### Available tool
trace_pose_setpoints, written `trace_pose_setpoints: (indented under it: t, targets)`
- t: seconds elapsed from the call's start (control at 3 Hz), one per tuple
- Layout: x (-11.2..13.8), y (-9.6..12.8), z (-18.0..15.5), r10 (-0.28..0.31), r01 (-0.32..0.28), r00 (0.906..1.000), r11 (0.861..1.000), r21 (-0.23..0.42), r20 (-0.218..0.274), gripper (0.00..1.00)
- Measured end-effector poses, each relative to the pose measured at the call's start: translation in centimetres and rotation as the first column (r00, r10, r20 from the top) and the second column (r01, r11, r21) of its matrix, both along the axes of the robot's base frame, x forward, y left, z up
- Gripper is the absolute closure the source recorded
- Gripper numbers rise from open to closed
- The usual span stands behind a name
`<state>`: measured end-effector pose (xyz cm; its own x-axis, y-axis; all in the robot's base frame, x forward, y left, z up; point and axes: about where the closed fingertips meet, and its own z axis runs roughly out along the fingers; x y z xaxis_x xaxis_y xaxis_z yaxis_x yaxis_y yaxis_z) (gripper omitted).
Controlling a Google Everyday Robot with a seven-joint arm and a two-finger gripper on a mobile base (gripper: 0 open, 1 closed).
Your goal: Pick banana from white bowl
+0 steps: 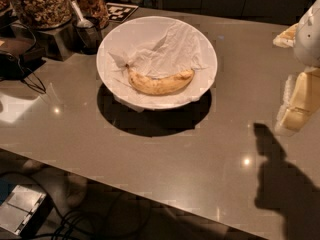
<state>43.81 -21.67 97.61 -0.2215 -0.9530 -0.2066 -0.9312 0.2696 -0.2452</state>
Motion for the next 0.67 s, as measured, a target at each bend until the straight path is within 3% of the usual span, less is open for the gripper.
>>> trace_pose_setpoints:
  t: [0.67]
  targets:
    - [0.30,0.84,0.29,0.029,-0.029,0.9996,1.000,-0.003,-0.001,0.00]
